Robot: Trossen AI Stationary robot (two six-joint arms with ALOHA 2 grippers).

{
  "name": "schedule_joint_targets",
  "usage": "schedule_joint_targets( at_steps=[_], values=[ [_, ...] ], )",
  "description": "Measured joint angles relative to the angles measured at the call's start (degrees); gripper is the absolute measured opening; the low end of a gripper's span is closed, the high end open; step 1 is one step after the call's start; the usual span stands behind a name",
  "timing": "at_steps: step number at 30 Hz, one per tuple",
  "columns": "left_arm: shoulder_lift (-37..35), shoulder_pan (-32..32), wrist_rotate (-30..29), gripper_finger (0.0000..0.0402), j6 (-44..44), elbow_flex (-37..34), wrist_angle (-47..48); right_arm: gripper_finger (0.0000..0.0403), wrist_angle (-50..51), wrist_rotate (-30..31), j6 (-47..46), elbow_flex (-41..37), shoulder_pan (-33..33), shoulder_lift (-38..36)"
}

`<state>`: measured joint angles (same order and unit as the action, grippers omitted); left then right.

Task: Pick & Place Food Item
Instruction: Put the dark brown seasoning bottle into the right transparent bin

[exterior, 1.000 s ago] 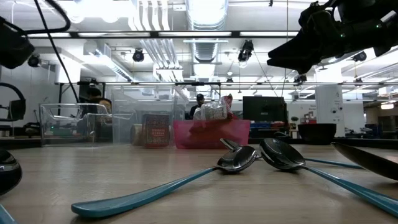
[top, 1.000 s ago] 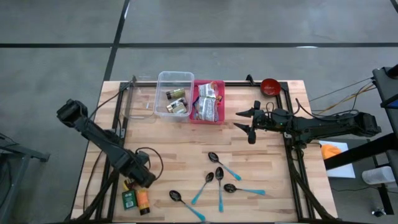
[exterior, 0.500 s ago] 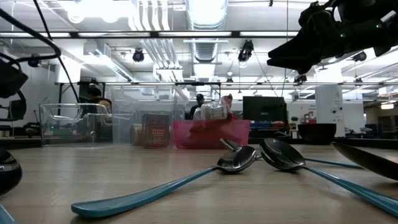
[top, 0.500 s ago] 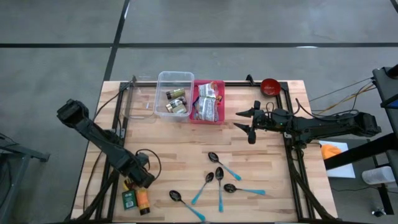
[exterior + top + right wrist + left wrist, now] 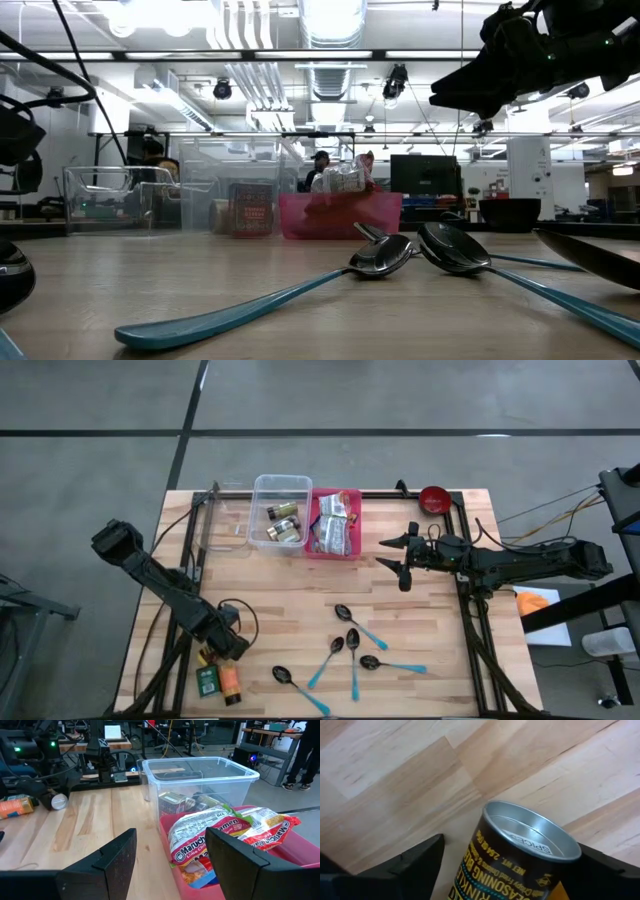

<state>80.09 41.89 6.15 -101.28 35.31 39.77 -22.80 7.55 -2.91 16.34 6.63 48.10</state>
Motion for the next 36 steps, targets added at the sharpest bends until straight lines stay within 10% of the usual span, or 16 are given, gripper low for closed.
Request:
schedule_joint_targets(
  at_steps=[13, 36],
  values=[
    [0.0, 0.0, -0.3, 0.0234, -2.3, 0.0, 0.4, 0.0235, 0.0, 0.0, 0.1, 0.0, 0.0, 0.0],
    [-0.2, -7.0, -1.5, 0.0234, 2.9, 0.0, 1.1, 0.0235, 0.0, 0.0, 0.1, 0.0, 0.0, 0.0]
  ],
)
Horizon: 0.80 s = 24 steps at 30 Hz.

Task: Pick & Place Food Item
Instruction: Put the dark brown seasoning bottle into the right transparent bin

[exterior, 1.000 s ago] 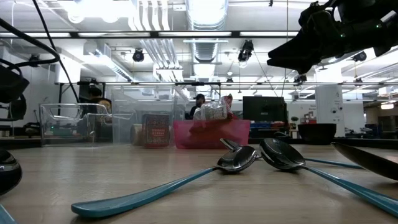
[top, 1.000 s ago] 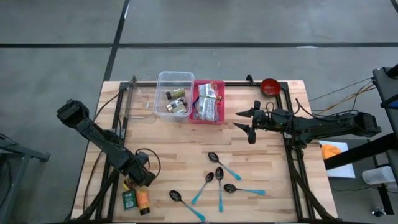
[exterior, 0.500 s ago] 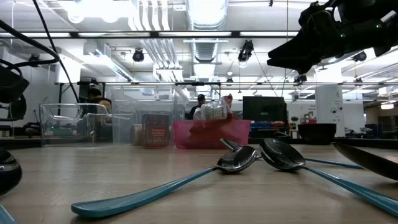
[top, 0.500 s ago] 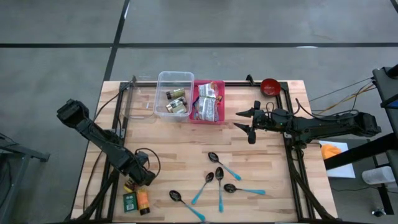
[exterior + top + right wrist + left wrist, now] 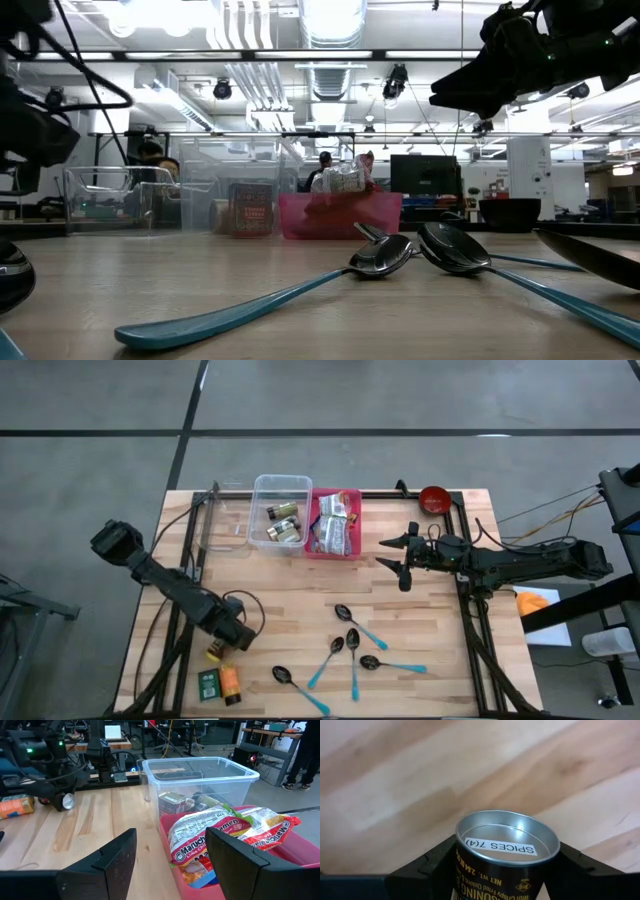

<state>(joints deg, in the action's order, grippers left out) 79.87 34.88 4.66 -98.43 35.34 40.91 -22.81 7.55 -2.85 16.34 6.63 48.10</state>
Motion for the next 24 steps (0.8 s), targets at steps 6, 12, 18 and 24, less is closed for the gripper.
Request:
schedule_joint_targets(
  at_steps=[6, 12, 18, 24],
  values=[
    [0.0, -6.6, -2.2, 0.0234, 7.1, 1.9, 0.5, 0.0235, 0.0, 0.0, 0.0, 0.0, 0.0, 0.0],
    [-0.1, -13.5, -8.2, 0.0234, 15.0, 6.2, 2.7, 0.0235, 0.0, 0.0, -0.1, 0.0, 0.0, 0.0],
    [-0.1, -20.3, -12.5, 0.0234, 21.5, 11.0, 2.8, 0.0235, 0.0, 0.0, 0.0, 0.0, 0.0, 0.0],
    [-0.1, -26.2, -20.1, 0.0234, 23.9, 17.0, 2.1, 0.0235, 0.0, 0.0, 0.0, 0.0, 0.0, 0.0]
  ],
)
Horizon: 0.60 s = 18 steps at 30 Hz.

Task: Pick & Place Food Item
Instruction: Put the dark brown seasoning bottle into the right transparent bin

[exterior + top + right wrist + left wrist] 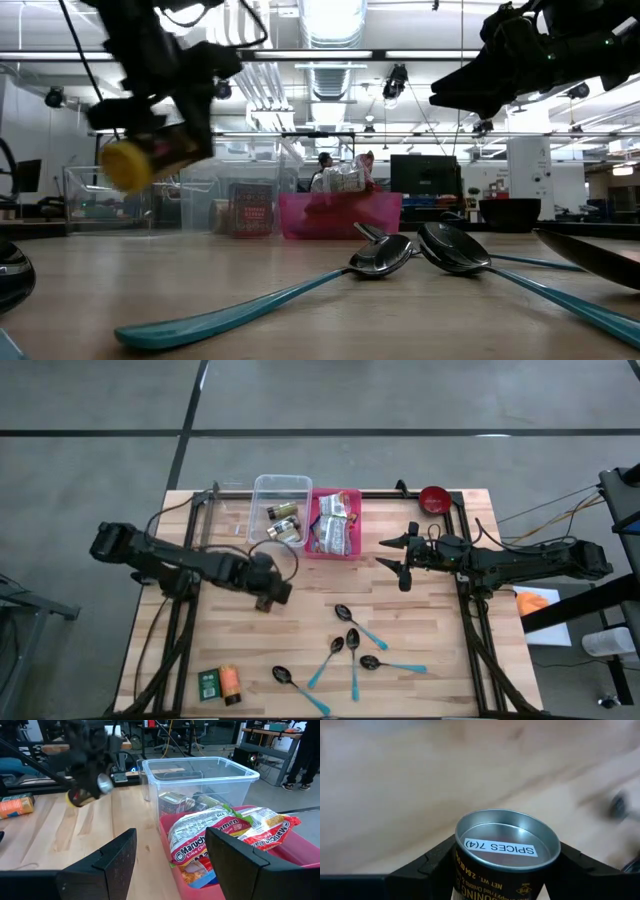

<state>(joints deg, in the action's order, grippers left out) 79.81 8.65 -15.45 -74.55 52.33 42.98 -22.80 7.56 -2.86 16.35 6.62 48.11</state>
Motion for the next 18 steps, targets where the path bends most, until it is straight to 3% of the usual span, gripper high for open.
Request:
schedule_joint_targets(
  at_steps=[10, 18],
  values=[
    [0.0, -5.8, -8.0, 0.0234, 17.7, 7.9, -10.0, 0.0235, 0.0, 0.0, 0.0, 0.0, 0.0, 0.0],
    [0.0, -11.4, -16.3, 0.0235, 21.1, 10.0, -15.7, 0.0235, 0.0, 0.0, 0.0, 0.0, 0.0, 0.0]
  ],
)
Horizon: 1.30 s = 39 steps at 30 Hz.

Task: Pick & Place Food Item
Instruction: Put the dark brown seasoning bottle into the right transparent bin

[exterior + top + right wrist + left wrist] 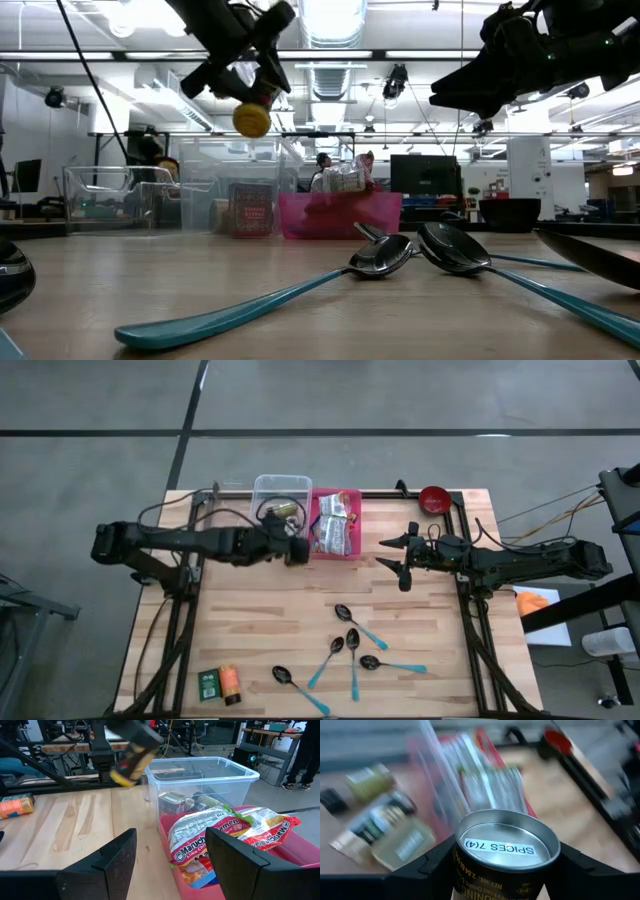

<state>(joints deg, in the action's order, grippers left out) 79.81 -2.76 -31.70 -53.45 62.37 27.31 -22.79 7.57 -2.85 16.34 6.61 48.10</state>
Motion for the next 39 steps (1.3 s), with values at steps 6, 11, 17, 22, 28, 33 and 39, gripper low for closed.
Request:
schedule_joint_targets(
  at_steps=[6, 11, 17, 22, 28, 33, 39],
  values=[
    [0.0, -7.2, -2.1, 0.0235, 5.9, 1.4, -2.5, 0.0235, 0.0, 0.0, -0.1, 0.0, 0.0, 0.0],
    [0.0, -13.4, -0.3, 0.0235, 10.1, 3.0, -2.5, 0.0235, 0.0, 0.0, -0.1, 0.0, 0.0, 0.0],
    [0.4, -19.6, 5.8, 0.0235, 10.1, 3.1, -1.3, 0.0235, 0.0, 0.0, 0.0, 0.0, 0.0, 0.0],
    [1.9, -23.7, 11.1, 0.0235, 9.4, 2.6, -0.3, 0.0235, 0.0, 0.0, 0.0, 0.0, 0.0, 0.0],
    [6.5, -26.4, 15.2, 0.0235, 8.4, 2.4, 0.4, 0.0235, 0.0, 0.0, 0.0, 0.0, 0.0, 0.0],
    [10.0, -30.8, 22.2, 0.0235, 7.9, 4.3, 2.7, 0.0235, 0.0, 0.0, 0.0, 0.0, 0.0, 0.0],
    [13.7, -37.1, 32.0, 0.0235, 3.9, 6.9, 7.1, 0.0235, 0.0, 0.0, -0.1, 0.0, 0.0, 0.0]
  ],
)
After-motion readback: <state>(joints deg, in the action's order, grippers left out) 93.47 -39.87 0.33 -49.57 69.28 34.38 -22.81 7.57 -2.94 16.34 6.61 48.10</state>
